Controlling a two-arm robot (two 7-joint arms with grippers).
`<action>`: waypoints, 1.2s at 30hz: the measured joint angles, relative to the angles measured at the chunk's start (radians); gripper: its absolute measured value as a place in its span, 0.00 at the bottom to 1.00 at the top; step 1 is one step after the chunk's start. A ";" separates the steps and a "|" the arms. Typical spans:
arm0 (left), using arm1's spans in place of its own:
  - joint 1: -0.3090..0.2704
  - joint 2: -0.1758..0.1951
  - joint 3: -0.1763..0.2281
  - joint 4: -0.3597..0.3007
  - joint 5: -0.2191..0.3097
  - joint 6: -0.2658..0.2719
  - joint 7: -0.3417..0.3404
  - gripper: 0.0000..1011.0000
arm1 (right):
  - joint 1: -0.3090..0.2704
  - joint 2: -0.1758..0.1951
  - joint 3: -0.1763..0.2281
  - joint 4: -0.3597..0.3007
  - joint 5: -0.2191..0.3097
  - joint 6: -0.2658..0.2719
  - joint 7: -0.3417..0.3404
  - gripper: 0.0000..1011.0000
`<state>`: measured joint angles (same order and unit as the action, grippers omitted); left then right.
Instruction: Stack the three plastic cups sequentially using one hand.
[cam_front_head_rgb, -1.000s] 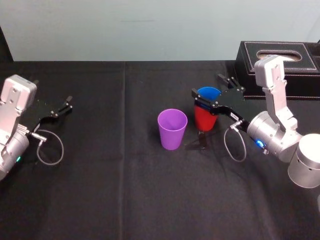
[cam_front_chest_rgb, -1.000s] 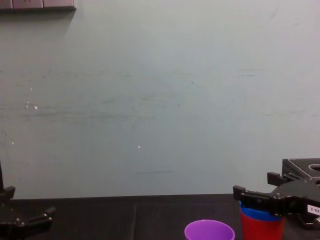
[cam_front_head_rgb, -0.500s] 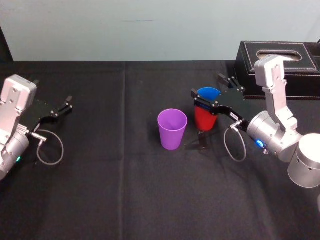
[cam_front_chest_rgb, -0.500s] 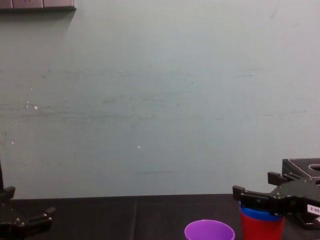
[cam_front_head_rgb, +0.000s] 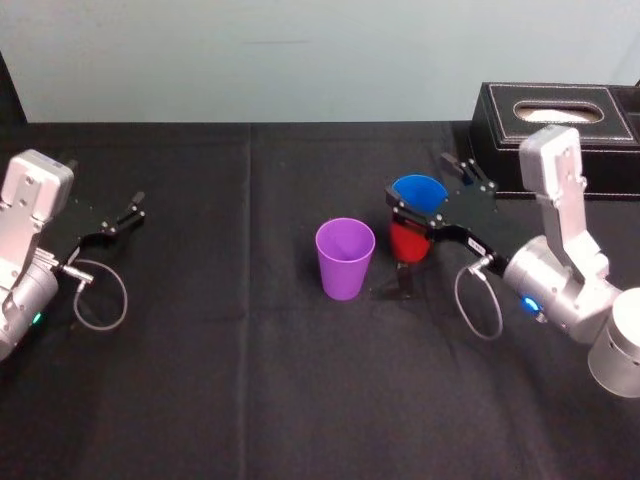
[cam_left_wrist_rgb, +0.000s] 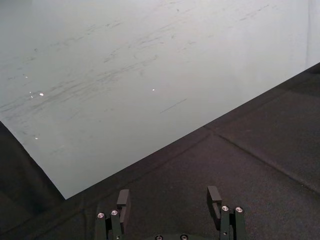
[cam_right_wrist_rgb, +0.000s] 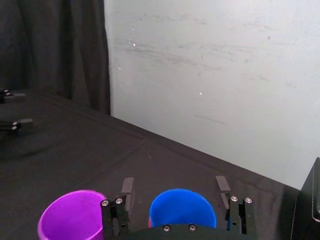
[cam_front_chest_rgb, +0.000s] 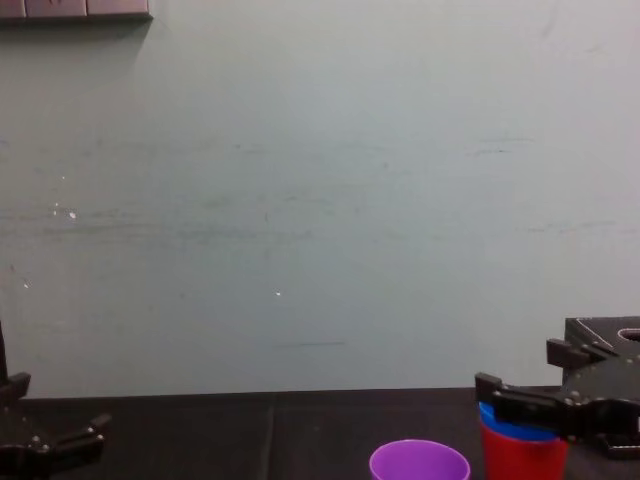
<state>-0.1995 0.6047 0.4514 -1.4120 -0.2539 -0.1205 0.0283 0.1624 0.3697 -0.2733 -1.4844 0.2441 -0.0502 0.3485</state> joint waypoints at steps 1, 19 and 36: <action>0.000 0.000 0.000 0.000 0.000 0.000 0.000 0.99 | -0.019 0.007 0.004 -0.019 -0.003 -0.007 0.000 0.99; 0.000 0.000 0.000 0.000 0.000 0.000 0.000 0.99 | -0.254 0.093 0.061 -0.172 0.048 -0.065 0.056 0.99; 0.000 0.000 0.000 0.000 0.000 0.000 0.000 0.99 | -0.221 0.047 -0.028 -0.098 -0.016 -0.072 0.059 0.99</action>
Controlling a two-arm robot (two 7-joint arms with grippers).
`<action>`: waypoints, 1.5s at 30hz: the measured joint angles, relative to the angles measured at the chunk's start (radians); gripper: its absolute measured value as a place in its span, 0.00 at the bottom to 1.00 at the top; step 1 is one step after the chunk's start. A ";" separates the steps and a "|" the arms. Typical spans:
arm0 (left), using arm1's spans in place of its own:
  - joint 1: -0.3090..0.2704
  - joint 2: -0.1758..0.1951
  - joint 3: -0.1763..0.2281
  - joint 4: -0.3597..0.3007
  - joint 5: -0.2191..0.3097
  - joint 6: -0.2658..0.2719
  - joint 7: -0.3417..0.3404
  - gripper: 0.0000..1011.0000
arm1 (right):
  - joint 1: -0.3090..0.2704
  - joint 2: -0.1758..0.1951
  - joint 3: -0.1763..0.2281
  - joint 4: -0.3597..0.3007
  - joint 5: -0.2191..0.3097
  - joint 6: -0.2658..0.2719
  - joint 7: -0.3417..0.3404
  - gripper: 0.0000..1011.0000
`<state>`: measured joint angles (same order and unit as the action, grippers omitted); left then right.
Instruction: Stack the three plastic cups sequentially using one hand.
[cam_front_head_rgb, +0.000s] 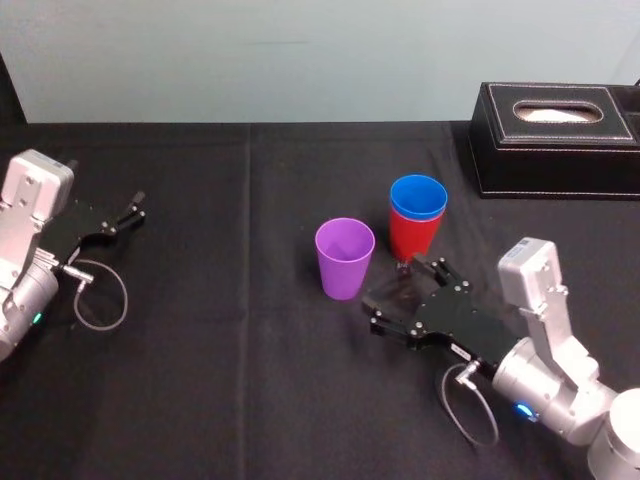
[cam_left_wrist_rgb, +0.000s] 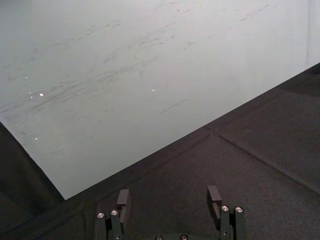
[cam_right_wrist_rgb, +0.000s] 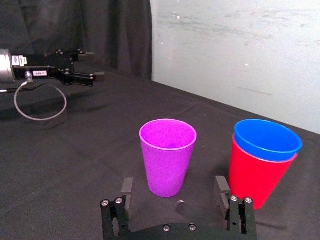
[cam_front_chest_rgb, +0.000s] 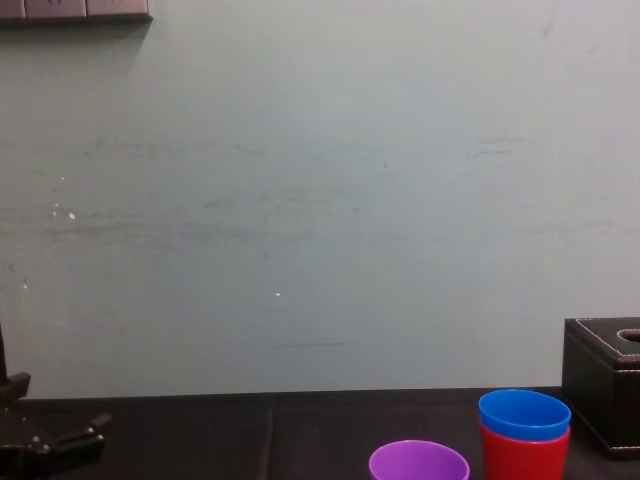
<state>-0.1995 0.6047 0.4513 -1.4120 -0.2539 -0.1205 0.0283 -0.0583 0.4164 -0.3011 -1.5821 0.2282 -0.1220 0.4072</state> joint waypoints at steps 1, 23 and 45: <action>0.000 0.000 0.000 0.000 0.000 0.000 0.000 0.99 | 0.004 -0.003 -0.004 0.006 -0.002 0.000 0.000 0.99; 0.000 0.000 0.000 0.000 0.000 0.000 0.000 0.99 | 0.148 -0.110 -0.064 0.147 -0.033 0.008 -0.019 0.99; 0.000 0.000 0.000 0.000 0.000 0.000 0.000 0.99 | 0.206 -0.163 -0.083 0.216 -0.062 -0.013 -0.041 0.99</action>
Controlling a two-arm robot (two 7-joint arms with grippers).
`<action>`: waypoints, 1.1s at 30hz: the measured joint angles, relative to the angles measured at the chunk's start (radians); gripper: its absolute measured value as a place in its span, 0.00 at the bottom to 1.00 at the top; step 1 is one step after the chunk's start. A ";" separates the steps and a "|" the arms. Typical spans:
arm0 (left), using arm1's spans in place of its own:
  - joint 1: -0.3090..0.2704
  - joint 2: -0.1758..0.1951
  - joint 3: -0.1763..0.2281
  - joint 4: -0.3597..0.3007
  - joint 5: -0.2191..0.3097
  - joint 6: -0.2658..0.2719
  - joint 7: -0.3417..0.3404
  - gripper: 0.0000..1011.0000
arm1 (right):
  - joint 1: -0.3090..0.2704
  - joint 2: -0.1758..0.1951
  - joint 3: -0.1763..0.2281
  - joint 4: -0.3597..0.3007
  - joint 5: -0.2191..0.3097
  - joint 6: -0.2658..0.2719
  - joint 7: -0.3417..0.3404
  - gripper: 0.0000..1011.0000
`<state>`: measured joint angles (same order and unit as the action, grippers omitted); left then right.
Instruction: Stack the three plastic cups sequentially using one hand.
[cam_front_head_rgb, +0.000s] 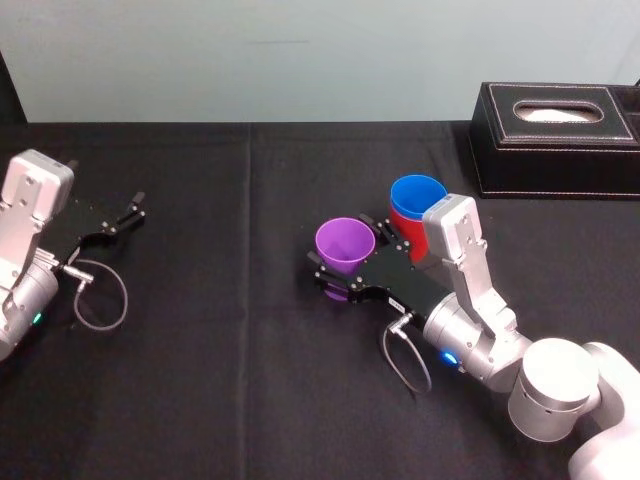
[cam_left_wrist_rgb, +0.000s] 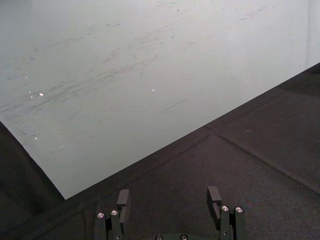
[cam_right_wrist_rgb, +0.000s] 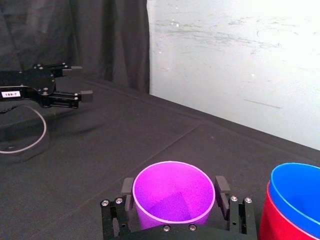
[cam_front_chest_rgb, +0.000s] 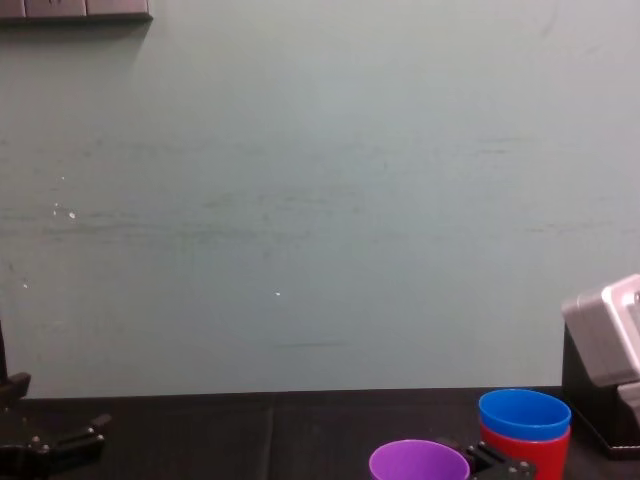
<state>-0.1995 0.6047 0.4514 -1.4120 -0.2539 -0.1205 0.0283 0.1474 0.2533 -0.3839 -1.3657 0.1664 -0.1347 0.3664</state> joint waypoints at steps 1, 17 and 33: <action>0.000 0.000 0.000 0.000 0.000 0.000 0.000 0.99 | 0.000 -0.001 0.000 0.001 0.000 -0.001 0.000 0.99; 0.000 0.000 0.000 0.000 0.000 0.000 0.000 0.99 | -0.002 -0.003 0.005 0.006 0.005 -0.010 0.004 0.99; 0.000 0.000 0.000 0.000 0.000 0.000 0.000 0.99 | -0.002 -0.003 0.005 0.004 0.005 -0.008 0.005 0.77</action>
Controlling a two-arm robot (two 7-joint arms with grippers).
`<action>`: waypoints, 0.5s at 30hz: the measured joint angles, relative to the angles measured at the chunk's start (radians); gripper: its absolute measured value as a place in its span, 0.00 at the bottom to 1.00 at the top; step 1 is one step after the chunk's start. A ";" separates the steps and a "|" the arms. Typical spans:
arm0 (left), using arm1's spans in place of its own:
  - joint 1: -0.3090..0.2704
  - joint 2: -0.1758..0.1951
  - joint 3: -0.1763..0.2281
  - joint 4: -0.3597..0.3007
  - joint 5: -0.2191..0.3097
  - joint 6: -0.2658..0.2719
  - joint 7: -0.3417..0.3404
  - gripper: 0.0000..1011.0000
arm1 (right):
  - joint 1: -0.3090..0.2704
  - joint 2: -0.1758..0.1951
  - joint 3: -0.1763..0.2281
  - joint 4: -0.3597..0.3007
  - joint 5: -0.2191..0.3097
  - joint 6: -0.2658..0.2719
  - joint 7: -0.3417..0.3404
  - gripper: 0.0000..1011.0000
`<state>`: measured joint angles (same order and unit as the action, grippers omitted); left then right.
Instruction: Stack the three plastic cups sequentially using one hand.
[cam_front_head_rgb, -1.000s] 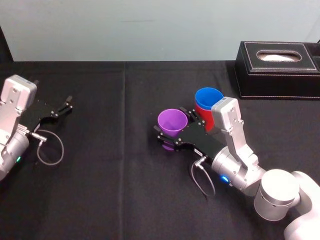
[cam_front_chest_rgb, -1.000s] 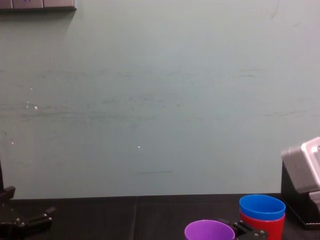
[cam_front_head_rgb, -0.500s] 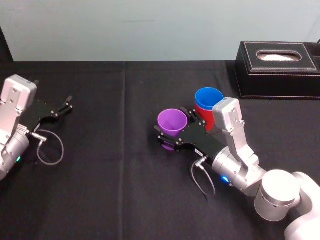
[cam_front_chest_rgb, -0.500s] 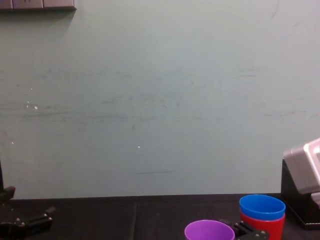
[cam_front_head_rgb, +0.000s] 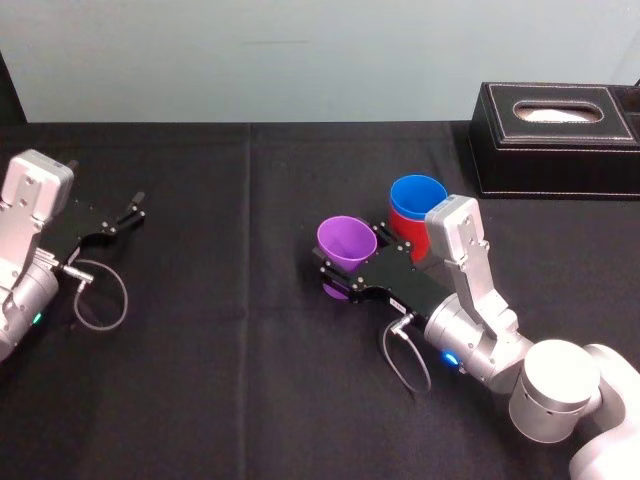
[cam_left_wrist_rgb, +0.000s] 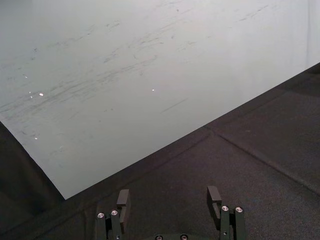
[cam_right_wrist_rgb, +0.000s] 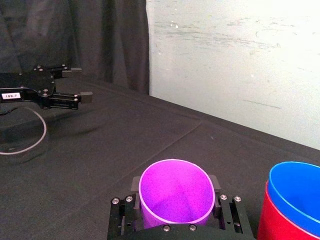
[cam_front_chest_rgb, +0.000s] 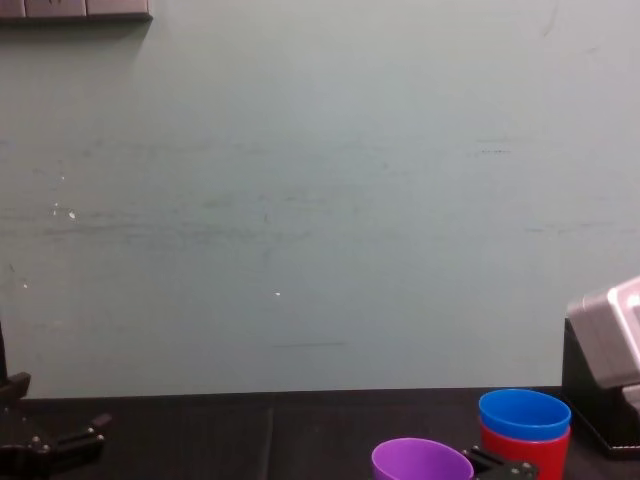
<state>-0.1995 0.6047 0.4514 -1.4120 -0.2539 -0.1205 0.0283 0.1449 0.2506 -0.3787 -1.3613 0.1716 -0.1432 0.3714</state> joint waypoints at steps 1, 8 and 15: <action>0.000 0.000 0.000 0.000 0.000 0.000 0.000 0.99 | 0.000 0.000 0.000 0.000 0.000 0.000 0.000 0.77; 0.000 0.000 0.000 0.000 0.000 0.000 0.000 0.99 | -0.004 0.023 -0.001 -0.069 -0.028 0.050 -0.010 0.74; 0.000 0.000 0.000 0.000 0.000 0.000 0.000 0.99 | 0.002 0.050 0.017 -0.166 -0.025 0.141 -0.014 0.74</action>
<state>-0.1995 0.6047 0.4514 -1.4120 -0.2539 -0.1205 0.0283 0.1466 0.3006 -0.3615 -1.5269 0.1461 -0.0024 0.3575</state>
